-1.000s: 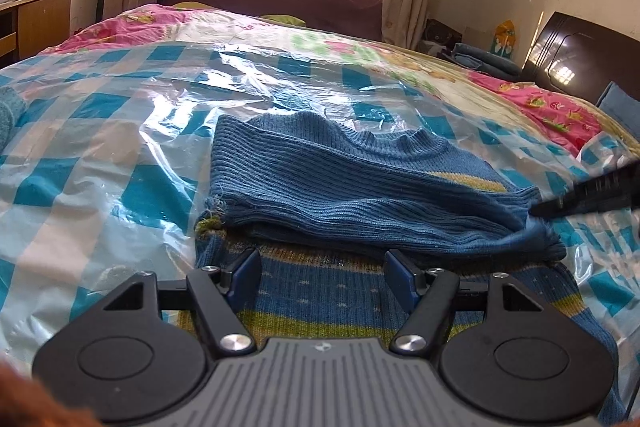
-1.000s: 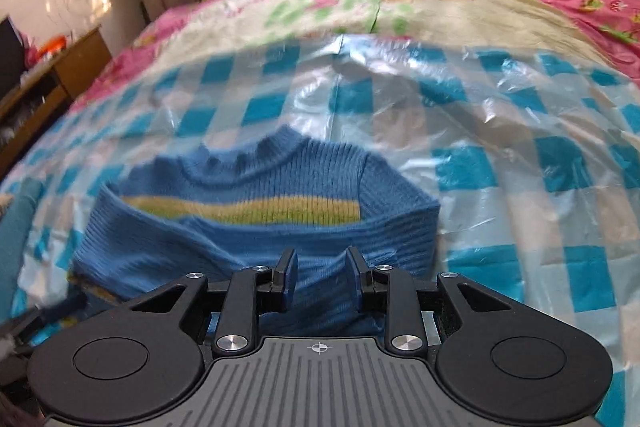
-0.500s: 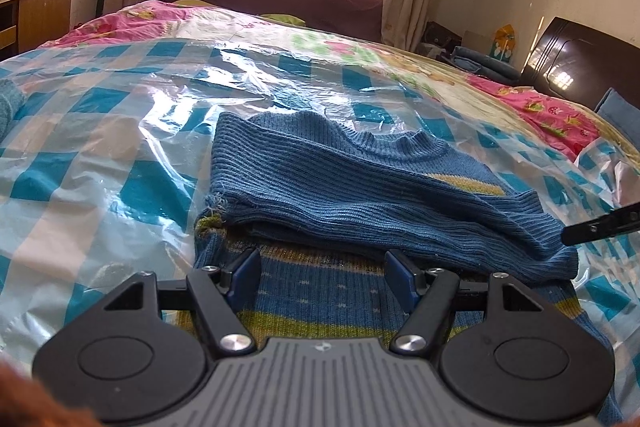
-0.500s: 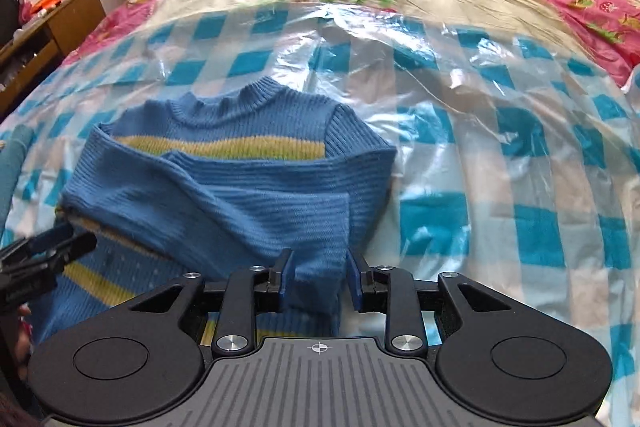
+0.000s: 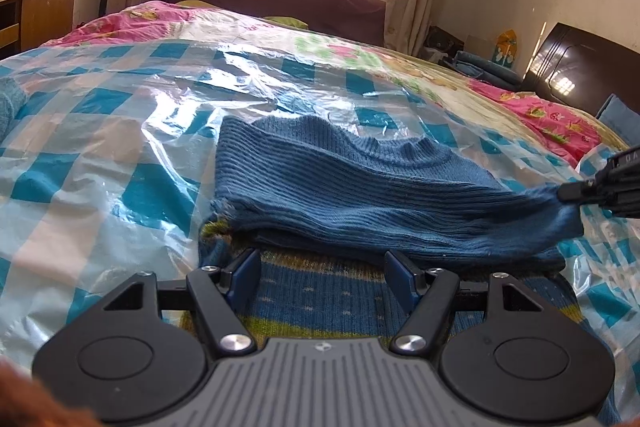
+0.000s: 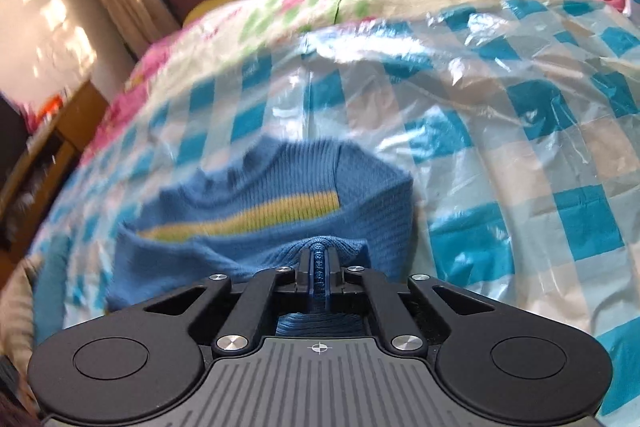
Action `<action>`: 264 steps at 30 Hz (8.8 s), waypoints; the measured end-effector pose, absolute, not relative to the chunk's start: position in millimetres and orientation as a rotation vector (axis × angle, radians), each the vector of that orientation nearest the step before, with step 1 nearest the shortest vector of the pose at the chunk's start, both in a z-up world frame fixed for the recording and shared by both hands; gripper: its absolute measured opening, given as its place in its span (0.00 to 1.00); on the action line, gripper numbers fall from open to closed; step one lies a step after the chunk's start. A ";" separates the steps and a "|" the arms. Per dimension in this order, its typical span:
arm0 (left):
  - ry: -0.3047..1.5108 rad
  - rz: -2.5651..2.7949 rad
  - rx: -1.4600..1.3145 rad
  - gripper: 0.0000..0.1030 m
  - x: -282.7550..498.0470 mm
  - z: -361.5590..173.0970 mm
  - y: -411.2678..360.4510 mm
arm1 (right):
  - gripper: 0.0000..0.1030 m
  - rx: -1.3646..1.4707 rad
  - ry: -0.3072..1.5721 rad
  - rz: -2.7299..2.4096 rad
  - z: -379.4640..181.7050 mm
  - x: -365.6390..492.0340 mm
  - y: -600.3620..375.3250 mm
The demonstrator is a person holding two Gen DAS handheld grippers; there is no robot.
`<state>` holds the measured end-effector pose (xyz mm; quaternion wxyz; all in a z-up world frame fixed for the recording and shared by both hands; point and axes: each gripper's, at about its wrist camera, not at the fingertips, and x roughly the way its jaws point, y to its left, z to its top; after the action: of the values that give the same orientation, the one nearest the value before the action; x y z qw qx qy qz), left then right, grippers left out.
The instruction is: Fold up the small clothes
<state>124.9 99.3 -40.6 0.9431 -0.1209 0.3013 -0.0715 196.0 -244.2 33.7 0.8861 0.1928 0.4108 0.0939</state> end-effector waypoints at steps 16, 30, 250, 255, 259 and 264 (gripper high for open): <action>0.577 -0.073 -0.210 0.69 150.2 -21.6 112.1 | 0.15 0.168 0.700 0.067 40.8 200.4 -216.4; 0.655 0.071 -0.142 0.69 189.6 -30.5 129.1 | 0.13 0.173 0.858 0.130 -12.0 241.1 -174.4; 0.618 0.038 -0.715 0.28 151.0 -47.8 189.6 | 0.08 0.149 0.996 0.390 5.3 285.1 45.5; 0.580 0.029 -0.702 0.29 145.8 -39.3 188.2 | 0.06 0.189 0.906 0.409 25.1 273.4 42.3; 0.593 0.027 -0.688 0.32 147.7 -40.7 185.3 | 0.00 0.160 0.859 0.471 28.2 271.2 65.2; 0.650 0.029 -0.669 0.32 155.1 -50.0 181.6 | 0.10 0.089 0.853 0.466 19.1 272.0 75.4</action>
<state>155.1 181.6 -50.0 0.8931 -0.3225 0.3132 0.0142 272.0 75.4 19.1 0.8832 0.0429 0.4099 0.2240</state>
